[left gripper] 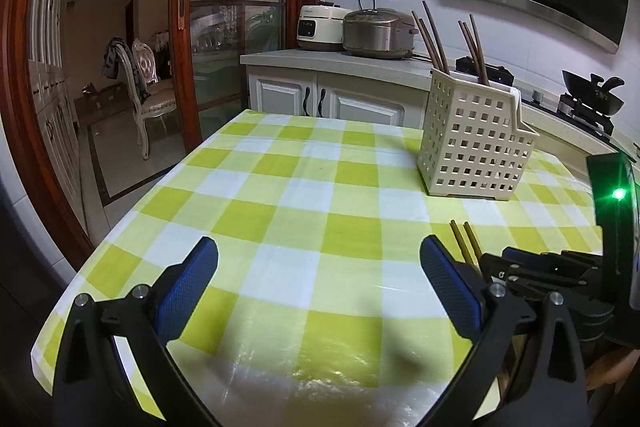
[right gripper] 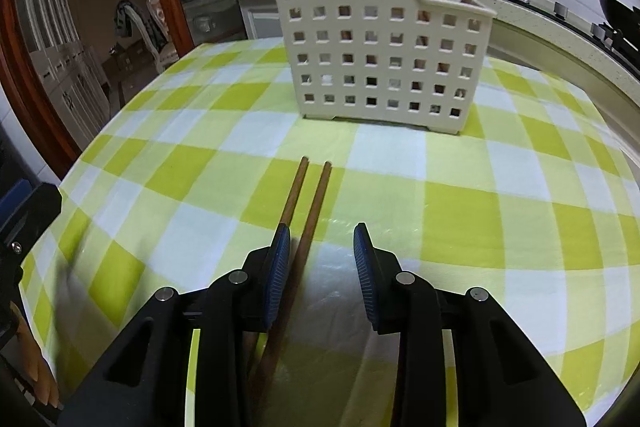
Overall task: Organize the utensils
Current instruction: 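Close the left tool on a table chopstick while the right tool grasps another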
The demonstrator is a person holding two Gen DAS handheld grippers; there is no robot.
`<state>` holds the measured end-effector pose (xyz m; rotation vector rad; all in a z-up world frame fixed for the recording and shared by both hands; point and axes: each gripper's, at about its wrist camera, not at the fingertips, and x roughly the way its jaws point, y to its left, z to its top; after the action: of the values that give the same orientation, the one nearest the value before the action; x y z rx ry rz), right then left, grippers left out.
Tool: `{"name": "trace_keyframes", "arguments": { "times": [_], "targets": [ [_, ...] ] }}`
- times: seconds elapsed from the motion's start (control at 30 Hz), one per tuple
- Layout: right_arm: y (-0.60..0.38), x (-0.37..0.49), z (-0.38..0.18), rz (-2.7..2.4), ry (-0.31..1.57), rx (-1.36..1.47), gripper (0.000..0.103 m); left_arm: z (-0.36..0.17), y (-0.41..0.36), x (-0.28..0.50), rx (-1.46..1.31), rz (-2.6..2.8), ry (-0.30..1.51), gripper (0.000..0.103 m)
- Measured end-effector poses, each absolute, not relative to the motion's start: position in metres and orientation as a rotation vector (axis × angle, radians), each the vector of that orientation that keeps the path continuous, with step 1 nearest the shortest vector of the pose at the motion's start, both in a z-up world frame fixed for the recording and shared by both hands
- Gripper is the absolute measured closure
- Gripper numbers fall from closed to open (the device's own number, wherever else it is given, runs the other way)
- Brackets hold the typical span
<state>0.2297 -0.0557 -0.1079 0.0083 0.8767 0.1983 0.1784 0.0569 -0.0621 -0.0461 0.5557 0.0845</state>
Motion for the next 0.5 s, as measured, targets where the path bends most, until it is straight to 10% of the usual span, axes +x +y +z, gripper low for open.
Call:
{"name": "trace_keyframes", "arguments": {
  "times": [0.5],
  "targets": [
    [-0.088, 0.220, -0.107, 0.139, 0.877, -0.003, 0.097, -0.070, 0.044, 0.189, -0.046, 0.036, 0.631, 0.005]
  ]
}}
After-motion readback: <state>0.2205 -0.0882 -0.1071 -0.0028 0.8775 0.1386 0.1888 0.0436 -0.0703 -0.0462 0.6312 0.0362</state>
